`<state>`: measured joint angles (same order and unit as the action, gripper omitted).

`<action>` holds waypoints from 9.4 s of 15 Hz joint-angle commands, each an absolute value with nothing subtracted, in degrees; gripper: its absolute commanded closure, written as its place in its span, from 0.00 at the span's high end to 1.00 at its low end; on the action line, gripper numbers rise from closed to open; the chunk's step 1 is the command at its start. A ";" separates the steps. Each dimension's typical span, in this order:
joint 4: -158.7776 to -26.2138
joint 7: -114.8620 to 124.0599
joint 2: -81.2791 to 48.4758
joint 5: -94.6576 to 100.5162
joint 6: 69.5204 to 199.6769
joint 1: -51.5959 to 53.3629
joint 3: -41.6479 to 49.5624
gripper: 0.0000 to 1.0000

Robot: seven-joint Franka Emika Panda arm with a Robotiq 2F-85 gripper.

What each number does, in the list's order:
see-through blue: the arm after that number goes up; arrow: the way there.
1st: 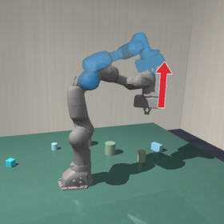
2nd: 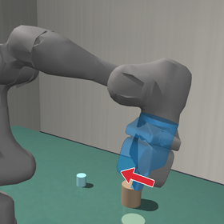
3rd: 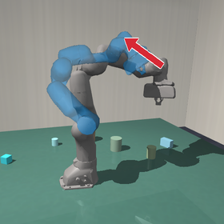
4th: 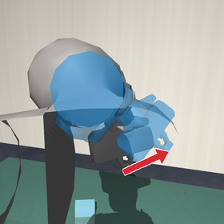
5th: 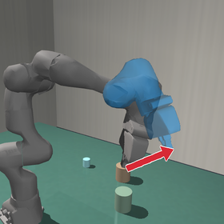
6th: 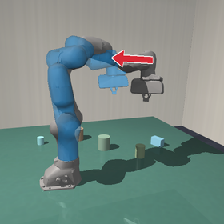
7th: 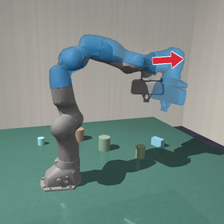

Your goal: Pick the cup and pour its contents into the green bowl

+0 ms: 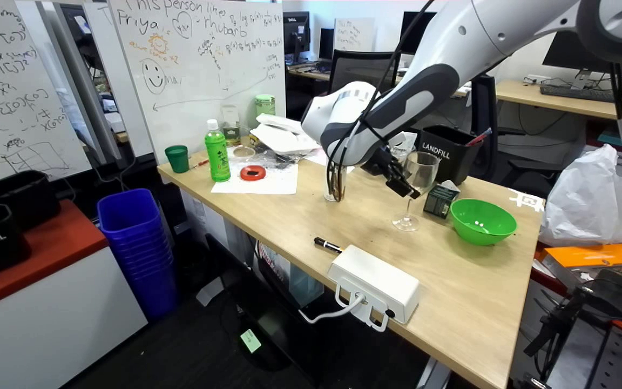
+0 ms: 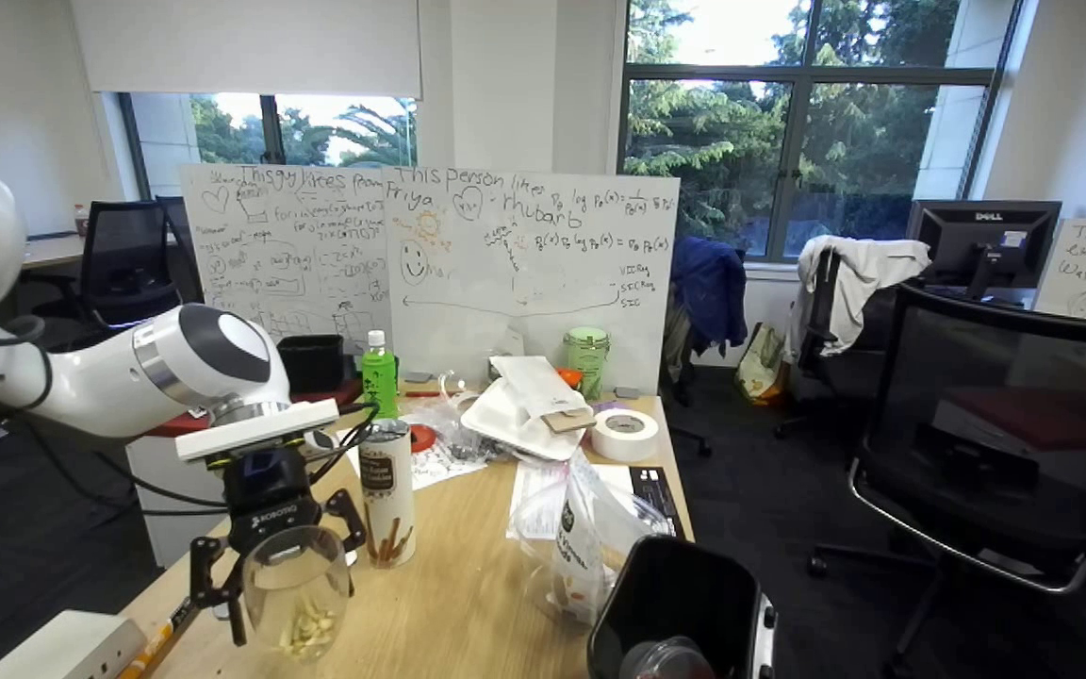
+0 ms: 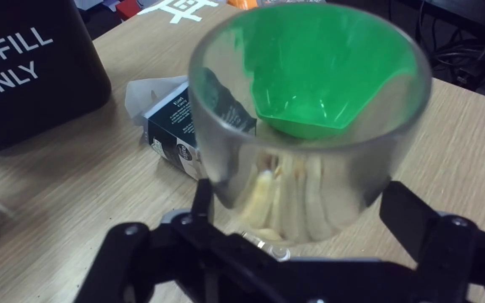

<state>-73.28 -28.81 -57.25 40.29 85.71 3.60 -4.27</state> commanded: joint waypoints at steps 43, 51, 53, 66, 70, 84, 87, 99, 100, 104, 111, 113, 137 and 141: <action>-83.60 -26.44 -47.44 34.99 90.36 0.36 -6.19 0.64; -98.80 -26.67 -35.75 18.67 105.77 -6.56 -4.98 0.64; -102.13 -27.09 -33.65 16.01 110.19 -7.65 -4.66 0.64; -99.28 -26.57 -35.96 16.38 108.15 -5.72 -2.99 0.64; -100.31 -29.96 -34.90 15.67 111.12 -7.73 -3.01 0.64; -106.88 -55.99 -30.04 -0.66 113.00 -17.79 -2.35 0.64; -109.37 -55.49 -28.67 -6.59 112.47 -17.95 -1.75 0.64; -107.71 -54.57 -30.50 -5.92 112.13 -16.10 -0.42 0.64; -107.82 -54.93 -30.37 -6.27 112.38 -16.38 -0.47 0.64; -107.85 -58.32 -29.74 -9.62 111.69 -18.56 -0.90 0.64; -107.45 -70.04 -29.61 -18.58 110.01 -23.56 -0.31 0.64; -107.20 -73.89 -29.66 -21.48 108.70 -24.86 -0.22 0.64; -100.96 -89.37 -37.91 -42.39 92.08 -29.63 6.16 0.64; -100.58 -89.44 -38.17 -43.30 92.06 -29.83 7.12 0.64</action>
